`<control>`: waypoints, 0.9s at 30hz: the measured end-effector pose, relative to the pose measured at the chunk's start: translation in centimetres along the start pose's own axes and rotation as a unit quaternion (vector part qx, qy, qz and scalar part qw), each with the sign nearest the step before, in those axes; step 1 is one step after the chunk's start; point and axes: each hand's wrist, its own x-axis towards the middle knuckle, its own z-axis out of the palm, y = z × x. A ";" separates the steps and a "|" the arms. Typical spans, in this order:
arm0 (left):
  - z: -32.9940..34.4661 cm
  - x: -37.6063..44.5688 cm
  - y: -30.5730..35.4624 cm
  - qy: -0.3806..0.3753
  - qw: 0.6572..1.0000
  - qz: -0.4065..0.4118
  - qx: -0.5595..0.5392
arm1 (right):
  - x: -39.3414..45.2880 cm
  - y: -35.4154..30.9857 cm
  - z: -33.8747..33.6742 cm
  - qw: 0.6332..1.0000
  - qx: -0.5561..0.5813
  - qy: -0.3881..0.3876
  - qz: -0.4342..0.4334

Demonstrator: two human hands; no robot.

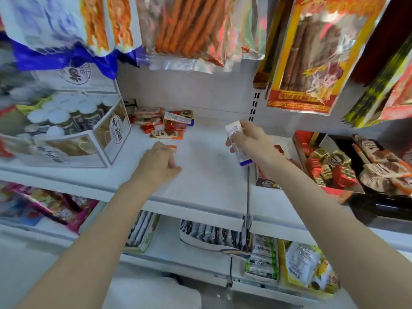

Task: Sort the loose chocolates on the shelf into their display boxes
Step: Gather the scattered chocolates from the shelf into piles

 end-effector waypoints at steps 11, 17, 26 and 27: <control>-1.7 2.1 -4.3 0.114 0.979 -0.107 -0.128 | 9.7 0.5 10.6 0.903 -0.382 -0.099 -0.169; -2.5 1.4 -3.3 0.151 0.981 -0.093 -0.079 | 6.9 2.0 9.9 0.896 -0.390 -0.094 -0.189; -1.8 -0.7 1.6 0.132 0.973 -0.059 -0.180 | -2.2 1.8 3.1 0.897 -0.427 -0.045 -0.104; -1.7 -0.9 2.5 0.130 0.972 -0.052 -0.191 | -3.0 1.4 2.2 0.911 -0.402 -0.018 -0.094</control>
